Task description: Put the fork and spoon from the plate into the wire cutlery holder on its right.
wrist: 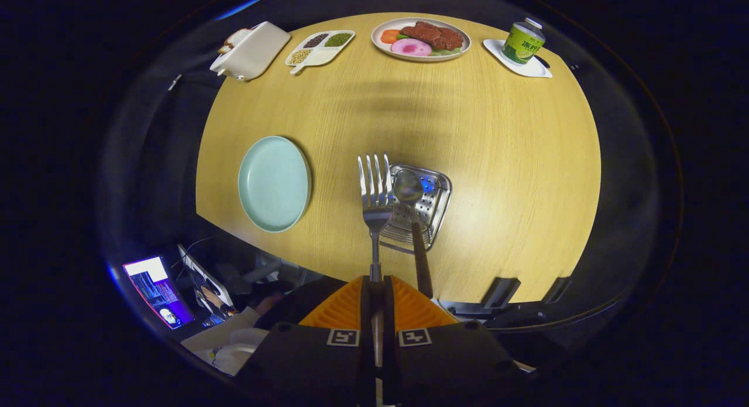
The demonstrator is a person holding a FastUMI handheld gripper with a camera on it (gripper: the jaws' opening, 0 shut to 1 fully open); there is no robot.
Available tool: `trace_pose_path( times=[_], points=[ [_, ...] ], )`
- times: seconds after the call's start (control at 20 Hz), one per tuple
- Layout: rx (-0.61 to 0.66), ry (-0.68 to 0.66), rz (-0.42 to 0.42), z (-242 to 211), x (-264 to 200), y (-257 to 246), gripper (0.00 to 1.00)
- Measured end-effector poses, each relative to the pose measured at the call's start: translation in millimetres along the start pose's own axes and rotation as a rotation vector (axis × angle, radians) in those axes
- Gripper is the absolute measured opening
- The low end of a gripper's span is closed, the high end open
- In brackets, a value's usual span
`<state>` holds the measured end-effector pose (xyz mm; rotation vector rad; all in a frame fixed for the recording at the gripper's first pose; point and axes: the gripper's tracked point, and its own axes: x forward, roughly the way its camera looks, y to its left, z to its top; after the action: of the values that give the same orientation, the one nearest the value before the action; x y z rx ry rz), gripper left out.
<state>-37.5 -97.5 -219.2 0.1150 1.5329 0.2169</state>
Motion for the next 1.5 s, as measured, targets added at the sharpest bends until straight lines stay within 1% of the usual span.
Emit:
trace_pose_path(
  times=[0.55,0.7,0.95,1.1,1.15,1.2,1.25,1.3,1.4,1.45,1.5],
  points=[
    [0.108,0.286,0.022,-23.1,15.7,-7.4,0.09],
    [0.137,0.296,-0.005,-20.3,23.4,-15.0,0.09],
    [0.206,0.277,0.001,-7.7,25.6,-17.6,0.11],
    [0.221,0.266,0.008,-4.5,25.5,-16.4,0.18],
    [0.216,0.255,0.006,-3.5,22.3,-17.1,0.23],
    [0.213,0.239,0.015,0.4,19.8,-15.3,0.26],
    [0.211,0.214,0.026,5.6,16.6,-12.7,0.41],
    [0.206,0.188,0.03,10.5,13.0,-11.3,0.51],
    [0.194,0.13,0.03,17.3,7.8,-11.1,0.77],
    [0.194,0.102,0.042,19.6,0.8,-8.3,0.99],
    [0.197,0.071,0.048,29.2,-3.9,-5.8,1.0]
  ],
)
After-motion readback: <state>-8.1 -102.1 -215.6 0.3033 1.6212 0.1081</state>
